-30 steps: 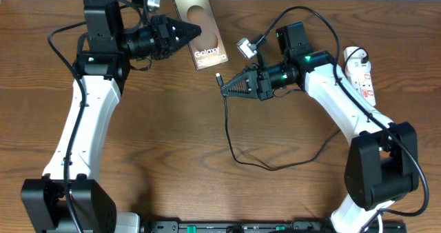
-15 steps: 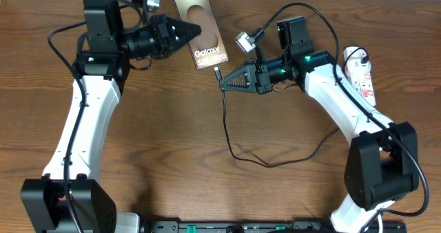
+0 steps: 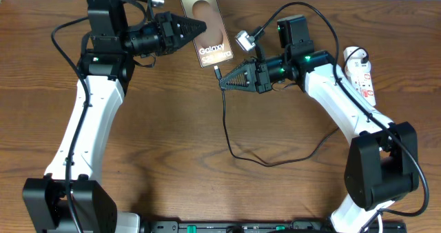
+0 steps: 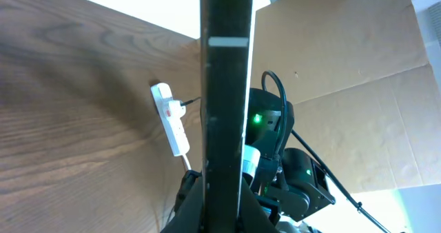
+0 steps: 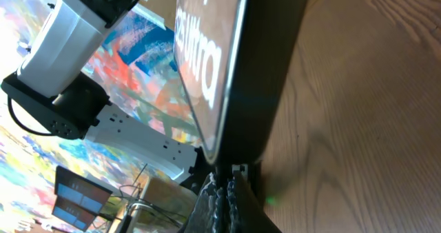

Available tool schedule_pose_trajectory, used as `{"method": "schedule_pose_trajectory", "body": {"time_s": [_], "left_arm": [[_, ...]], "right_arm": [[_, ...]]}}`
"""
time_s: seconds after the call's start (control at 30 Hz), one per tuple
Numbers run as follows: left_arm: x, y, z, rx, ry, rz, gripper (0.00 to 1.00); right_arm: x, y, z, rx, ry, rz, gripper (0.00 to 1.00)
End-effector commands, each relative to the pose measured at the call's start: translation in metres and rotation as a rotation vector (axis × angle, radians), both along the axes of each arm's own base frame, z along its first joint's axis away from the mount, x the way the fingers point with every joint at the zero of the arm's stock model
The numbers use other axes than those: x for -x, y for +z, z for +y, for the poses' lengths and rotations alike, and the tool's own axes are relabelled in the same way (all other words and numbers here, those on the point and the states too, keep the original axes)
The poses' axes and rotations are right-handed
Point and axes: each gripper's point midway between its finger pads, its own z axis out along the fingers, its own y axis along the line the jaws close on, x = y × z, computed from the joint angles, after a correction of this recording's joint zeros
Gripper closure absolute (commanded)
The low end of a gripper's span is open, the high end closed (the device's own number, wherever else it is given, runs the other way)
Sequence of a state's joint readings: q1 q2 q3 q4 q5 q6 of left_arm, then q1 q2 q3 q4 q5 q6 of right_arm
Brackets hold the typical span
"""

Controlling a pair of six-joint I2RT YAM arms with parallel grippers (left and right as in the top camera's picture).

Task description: Plug charger to phone and switch on socket

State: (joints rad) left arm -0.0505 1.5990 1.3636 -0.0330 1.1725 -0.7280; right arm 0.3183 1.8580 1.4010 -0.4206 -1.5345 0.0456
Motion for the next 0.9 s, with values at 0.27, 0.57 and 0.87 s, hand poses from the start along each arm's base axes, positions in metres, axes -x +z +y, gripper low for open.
{"method": "schedule_pose_trajectory", "body": {"time_s": [0.27,0.57,0.87], "left_arm": [[0.0040,0.0128,-0.0007,-0.017,-0.028,-0.102,0.93],[0.0040,0.0126,-0.0007,-0.028,-0.033,-0.131,0.93],[0.0083,0.0140,-0.0025,-0.018,-0.059,-0.132,0.92]], "right_arm": [[0.0041,0.0075,0.0000,-0.024,0.021,-0.005,0.99],[0.0041,0.0075,0.0000,-0.024,0.021,-0.005,0.99],[0.0020,0.0078,-0.0018,-0.026,0.015,-0.012,0.99]]}}
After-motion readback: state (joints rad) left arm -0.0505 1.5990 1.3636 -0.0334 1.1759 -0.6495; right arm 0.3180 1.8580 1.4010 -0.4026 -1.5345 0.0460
